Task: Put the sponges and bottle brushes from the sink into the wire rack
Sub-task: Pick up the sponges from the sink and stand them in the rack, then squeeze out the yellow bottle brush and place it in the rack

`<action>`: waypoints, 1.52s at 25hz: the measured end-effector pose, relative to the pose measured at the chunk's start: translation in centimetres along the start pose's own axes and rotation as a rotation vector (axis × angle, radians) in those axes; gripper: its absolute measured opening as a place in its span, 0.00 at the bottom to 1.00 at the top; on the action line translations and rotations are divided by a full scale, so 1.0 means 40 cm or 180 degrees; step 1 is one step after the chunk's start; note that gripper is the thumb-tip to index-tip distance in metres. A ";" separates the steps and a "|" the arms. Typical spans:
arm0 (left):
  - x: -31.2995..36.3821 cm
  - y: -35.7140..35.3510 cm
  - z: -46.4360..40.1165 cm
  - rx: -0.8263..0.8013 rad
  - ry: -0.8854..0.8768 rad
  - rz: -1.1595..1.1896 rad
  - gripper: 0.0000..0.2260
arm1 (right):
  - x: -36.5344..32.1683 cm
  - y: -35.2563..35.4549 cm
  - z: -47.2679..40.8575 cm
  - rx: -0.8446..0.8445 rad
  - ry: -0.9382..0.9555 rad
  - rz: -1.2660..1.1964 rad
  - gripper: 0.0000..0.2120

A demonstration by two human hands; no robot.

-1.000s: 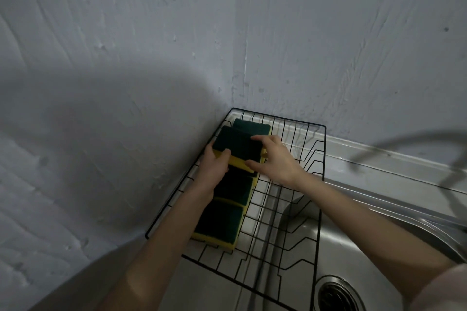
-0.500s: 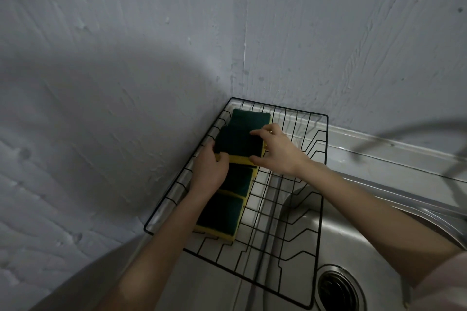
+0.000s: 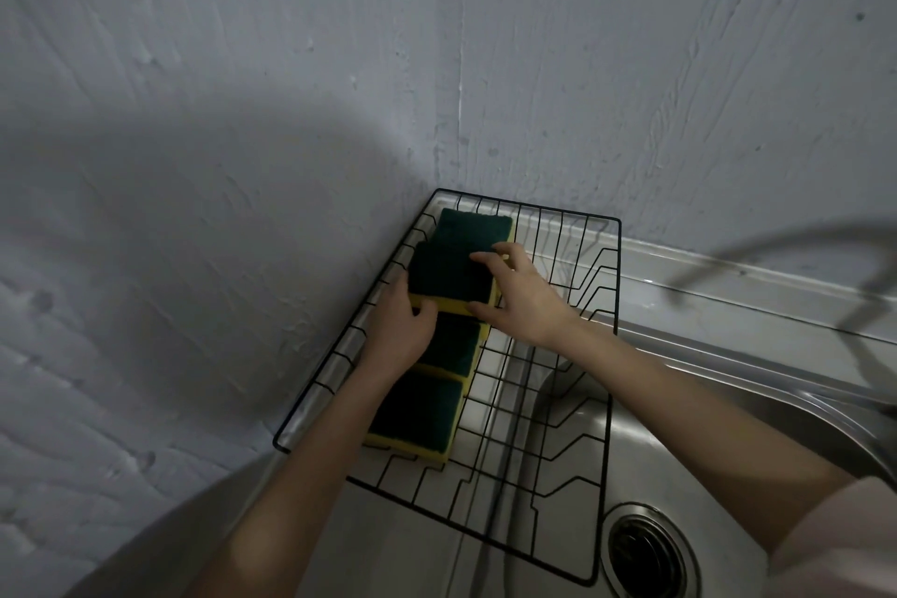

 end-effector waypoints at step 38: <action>0.323 -0.689 0.694 -0.1035 -0.1355 -0.1100 0.19 | 0.444 0.212 0.952 0.0533 -0.0958 -0.0298 0.26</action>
Point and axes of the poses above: each hand's wrist, its own z-axis away from the middle knuckle, its own y-axis out of the back of the hand, x = y × z, the point moved 7 cm from there along -z, towards the middle knuckle
